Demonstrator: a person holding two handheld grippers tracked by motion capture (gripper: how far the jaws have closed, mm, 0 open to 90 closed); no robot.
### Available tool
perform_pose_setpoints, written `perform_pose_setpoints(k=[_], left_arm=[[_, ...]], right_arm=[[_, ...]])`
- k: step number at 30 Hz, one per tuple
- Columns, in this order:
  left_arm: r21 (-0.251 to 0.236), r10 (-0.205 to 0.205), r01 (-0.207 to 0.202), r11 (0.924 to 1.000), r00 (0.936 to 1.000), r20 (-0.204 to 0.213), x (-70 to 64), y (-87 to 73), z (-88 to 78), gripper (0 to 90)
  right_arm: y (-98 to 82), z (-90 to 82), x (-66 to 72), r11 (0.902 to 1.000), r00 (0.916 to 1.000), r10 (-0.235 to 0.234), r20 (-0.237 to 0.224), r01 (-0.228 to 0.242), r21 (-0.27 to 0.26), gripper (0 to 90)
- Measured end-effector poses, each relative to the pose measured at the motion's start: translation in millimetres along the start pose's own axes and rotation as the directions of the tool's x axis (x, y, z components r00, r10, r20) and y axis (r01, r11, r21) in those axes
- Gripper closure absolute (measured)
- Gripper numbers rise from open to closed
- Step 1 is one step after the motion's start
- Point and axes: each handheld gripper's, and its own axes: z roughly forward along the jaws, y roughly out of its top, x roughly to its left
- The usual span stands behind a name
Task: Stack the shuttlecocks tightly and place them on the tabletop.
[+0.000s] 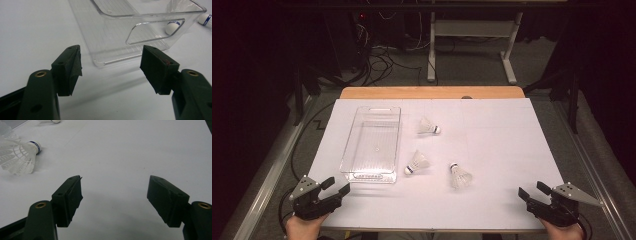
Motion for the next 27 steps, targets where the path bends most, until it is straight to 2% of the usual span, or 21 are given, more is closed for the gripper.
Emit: perform_pose_setpoints(k=[10, 13, 22, 26, 27], left_arm=[[0.002, 0.02, -0.02, 0.9998, 0.9998, -0.004, -5.5, 2.8, -1.7, 33.9], [-0.008, 0.018, -0.018, 0.9998, 0.9997, 0.013, -6.9, 3.3, -2.6, 33.9], [-0.008, 0.035, -0.035, 0.9993, 0.9992, 0.02, -12.9, 3.1, -3.2, 33.9], [-0.002, 0.044, -0.044, 0.999, 0.999, -0.001, -17.9, 4.7, -3.5, 34.7], [0.002, 0.042, -0.042, 0.9991, 0.9991, 0.005, -18.5, 4.9, -3.5, 34.7]], right_arm=[[0.0, -0.4, -0.2, 1.0, 1.0, -0.002, -0.003, 0.002, -0.004, 28.5], [0.0, -0.4, 0.2, 1.0, 1.0, 0.002, -0.004, -0.002, 0.0, 28.5], [0.2, 0.1, 0.0, 1.0, 1.0, 0.002, -0.004, -0.002, 0.002, 28.5], [0.3, -0.6, 0.1, 1.0, 1.0, 0.002, -0.009, -0.002, 0.004, 29.1], [0.3, -0.6, 0.0, 1.0, 1.0, -0.002, -0.009, 0.002, 0.004, 29.2]])
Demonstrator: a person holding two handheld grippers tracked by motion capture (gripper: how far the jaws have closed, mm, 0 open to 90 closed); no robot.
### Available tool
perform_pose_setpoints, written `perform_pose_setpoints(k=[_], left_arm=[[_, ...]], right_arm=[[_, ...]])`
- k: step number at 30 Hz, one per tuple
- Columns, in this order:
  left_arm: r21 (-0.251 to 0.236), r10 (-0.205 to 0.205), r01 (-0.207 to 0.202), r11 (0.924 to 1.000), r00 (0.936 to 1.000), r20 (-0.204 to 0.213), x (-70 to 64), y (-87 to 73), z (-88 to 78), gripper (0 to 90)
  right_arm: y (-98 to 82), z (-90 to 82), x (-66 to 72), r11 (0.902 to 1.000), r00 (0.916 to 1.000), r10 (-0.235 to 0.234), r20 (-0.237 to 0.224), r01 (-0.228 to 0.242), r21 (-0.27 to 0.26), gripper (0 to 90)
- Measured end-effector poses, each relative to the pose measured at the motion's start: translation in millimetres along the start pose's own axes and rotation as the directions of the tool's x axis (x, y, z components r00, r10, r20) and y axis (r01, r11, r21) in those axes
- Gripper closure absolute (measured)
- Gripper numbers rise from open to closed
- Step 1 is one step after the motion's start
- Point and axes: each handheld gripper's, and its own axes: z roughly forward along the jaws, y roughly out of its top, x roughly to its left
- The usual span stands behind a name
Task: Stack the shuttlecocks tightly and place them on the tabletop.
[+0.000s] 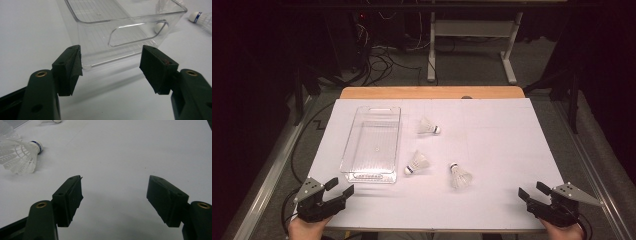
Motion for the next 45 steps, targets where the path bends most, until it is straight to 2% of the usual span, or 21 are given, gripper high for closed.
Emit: perform_pose_setpoints(k=[9, 17, 19, 25, 28, 33, 37, 40, 45], left_arm=[[0.027, 0.034, -0.035, 0.999, 0.9988, 0.034, -15.3, 2.5, 5.7, 36.1], [0.043, 0.045, -0.047, 0.998, 0.9979, 0.046, -22.5, 6.6, 11.2, 37.8], [0.044, 0.071, -0.073, 0.9963, 0.9966, 0.042, -28.0, 8.0, 12.9, 37.8], [0.054, 0.088, -0.091, 0.9943, 0.9938, 0.068, -34.3, 10.2, 16.6, 37.8], [0.08, 0.093, -0.1, 0.9918, 0.9912, 0.095, -41.1, 12.8, 20.0, 37.8], [0.092, 0.117, -0.126, 0.9877, 0.9877, 0.104, -50.4, 15.7, 24.3, 37.2], [0.083, 0.129, -0.139, 0.9868, 0.9846, 0.118, -56.4, 18.4, 27.5, 37.0], [0.085, 0.141, -0.151, 0.9849, 0.9834, 0.114, -59.2, 19.0, 28.4, 36.8], [0.059, 0.129, -0.138, 0.9887, 0.9819, 0.139, -61.1, 22.3, 28.4, 36.8]], right_arm=[[0.2, 0.2, 0.1, 1.0, 1.0, -0.002, -0.001, 0.002, 0.001, 29.3], [0.4, 0.1, 0.2, 1.0, 1.0, 0.002, -0.003, -0.002, 0.005, 29.6], [0.4, 0.1, 0.1, 1.0, 1.0, 0.002, -0.003, -0.002, 0.005, 29.6], [0.5, 0.2, 0.3, 1.0, 1.0, -0.002, -0.005, 0.002, 0.004, 29.5], [0.5, -0.2, 0.1, 1.0, 1.0, -0.001, -0.004, 0.001, 0.004, 29.4], [1.0, 1.6, 1.2, 1.0, 1.0, 0.0, -0.007, 0.0, 0.007, 29.3], [1.0, 1.3, 0.9, 1.0, 1.0, 0.001, -0.005, -0.001, 0.005, 29.3], [0.9, 1.0, 0.9, 1.0, 1.0, 0.0, -0.006, 0.0, 0.004, 29.4], [1.1, 1.2, 1.1, 1.0, 0.9999, -0.004, -0.013, 0.004, -0.001, 29.1]])
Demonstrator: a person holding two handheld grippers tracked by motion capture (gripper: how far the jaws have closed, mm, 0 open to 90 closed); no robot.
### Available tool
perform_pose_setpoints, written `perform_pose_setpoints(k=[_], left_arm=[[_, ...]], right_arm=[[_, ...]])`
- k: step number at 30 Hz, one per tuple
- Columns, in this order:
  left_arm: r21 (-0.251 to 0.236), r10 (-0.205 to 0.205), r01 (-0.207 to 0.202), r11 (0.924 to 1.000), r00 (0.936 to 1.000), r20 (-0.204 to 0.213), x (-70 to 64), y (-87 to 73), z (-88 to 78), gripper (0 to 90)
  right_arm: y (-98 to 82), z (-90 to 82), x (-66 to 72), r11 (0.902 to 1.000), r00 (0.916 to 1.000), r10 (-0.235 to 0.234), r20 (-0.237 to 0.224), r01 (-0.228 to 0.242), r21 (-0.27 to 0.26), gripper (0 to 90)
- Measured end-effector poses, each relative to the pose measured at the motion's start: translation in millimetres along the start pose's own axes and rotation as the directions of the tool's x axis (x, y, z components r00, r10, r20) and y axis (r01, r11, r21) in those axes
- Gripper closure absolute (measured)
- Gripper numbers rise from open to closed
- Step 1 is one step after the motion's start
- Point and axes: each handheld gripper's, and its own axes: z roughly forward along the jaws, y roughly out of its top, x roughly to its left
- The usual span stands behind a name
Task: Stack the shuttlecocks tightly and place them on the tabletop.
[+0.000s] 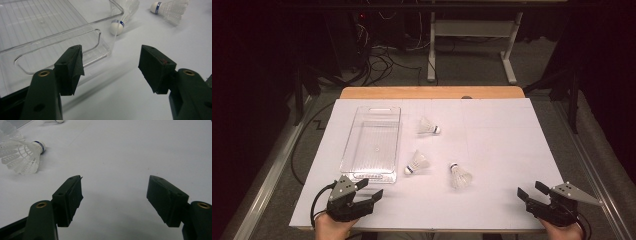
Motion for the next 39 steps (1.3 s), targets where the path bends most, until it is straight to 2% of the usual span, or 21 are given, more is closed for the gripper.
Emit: perform_pose_setpoints(k=[23, 32, 39], left_arm=[[0.033, 0.058, -0.059, 0.9977, 0.9976, 0.038, -20.3, 8.5, 22.2, 37.9], [0.056, 0.099, -0.102, 0.9932, 0.993, 0.065, -34.3, 11.9, 33.4, 38.0], [0.083, 0.108, -0.115, 0.9899, 0.9905, 0.085, -42.1, 14.6, 41.4, 39.1]], right_arm=[[-0.2, 0.1, 0.5, 1.0, 1.0, -0.002, -0.001, 0.002, 0.003, 29.2], [-0.5, 0.0, 0.1, 1.0, 1.0, -0.007, 0.0, 0.007, 0.002, 29.1], [-0.8, -0.1, -0.5, 1.0, 1.0, -0.009, -0.003, 0.009, 0.002, 29.1]])
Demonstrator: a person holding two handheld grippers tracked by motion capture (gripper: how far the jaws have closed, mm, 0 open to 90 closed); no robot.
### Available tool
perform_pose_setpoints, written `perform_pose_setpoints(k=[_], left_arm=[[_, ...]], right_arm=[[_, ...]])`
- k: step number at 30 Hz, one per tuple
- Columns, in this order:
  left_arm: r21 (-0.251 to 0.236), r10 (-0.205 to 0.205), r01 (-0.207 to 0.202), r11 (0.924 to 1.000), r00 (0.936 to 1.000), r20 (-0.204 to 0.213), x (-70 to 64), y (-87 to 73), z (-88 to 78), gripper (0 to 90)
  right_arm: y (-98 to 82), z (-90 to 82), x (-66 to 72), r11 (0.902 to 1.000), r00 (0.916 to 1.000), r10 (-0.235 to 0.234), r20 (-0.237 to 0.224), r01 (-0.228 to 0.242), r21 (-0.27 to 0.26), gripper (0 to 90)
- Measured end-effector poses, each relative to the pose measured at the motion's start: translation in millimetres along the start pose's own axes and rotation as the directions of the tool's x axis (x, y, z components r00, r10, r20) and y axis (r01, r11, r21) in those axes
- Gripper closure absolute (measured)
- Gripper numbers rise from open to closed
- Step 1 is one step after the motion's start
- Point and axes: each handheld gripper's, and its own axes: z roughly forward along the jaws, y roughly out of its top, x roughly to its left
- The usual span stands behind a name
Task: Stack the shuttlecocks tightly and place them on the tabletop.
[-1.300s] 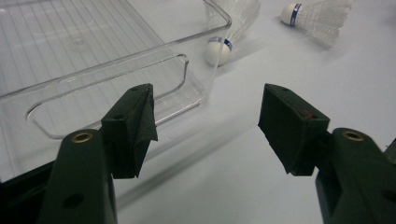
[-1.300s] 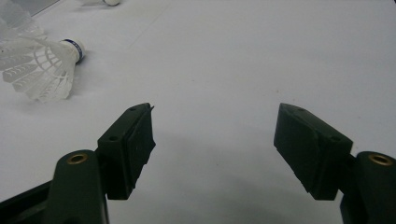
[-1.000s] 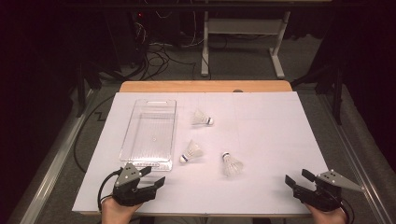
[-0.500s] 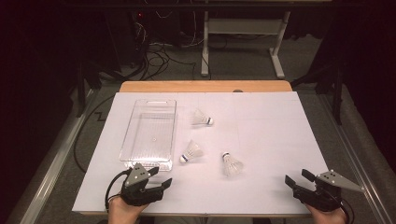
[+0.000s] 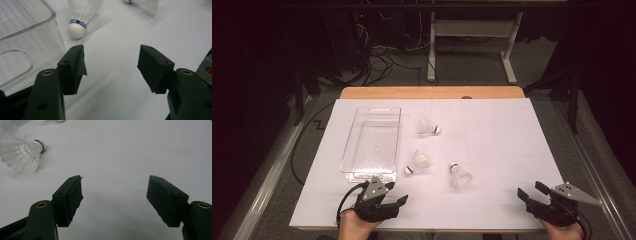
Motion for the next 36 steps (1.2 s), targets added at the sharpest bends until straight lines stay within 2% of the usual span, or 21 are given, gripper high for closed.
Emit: perform_pose_setpoints(k=[5, 15, 22, 29, 36], left_arm=[[-0.006, 0.008, -0.008, 1.0, 1.0, 0.003, -5.3, 6.0, 4.6, 39.1], [0.023, 0.03, -0.03, 0.9993, 0.9995, 0.01, -12.6, 11.3, 17.5, 38.8], [0.029, 0.019, -0.019, 0.9994, 0.9998, -0.005, -14.7, 17.4, 22.1, 38.2], [0.06, 0.046, -0.045, 0.9972, 0.9989, -0.01, -19.9, 26.1, 30.5, 38.5], [0.074, 0.04, -0.039, 0.9965, 0.999, -0.017, -21.0, 36.4, 34.5, 38.4]], right_arm=[[0.0, -0.8, 0.5, 1.0, 1.0, -0.002, 0.004, 0.002, -0.007, 29.3], [0.1, 0.1, 1.1, 0.9999, 0.9999, -0.012, 0.003, 0.012, -0.002, 29.3], [0.1, 0.1, 1.1, 0.9999, 0.9999, -0.015, 0.001, 0.015, -0.001, 29.3], [0.2, 0.3, 1.5, 0.9999, 0.9999, -0.017, 0.002, 0.017, -0.001, 29.3], [0.2, 0.3, 1.5, 0.9998, 0.9998, -0.018, 0.0, 0.018, -0.001, 29.3]])
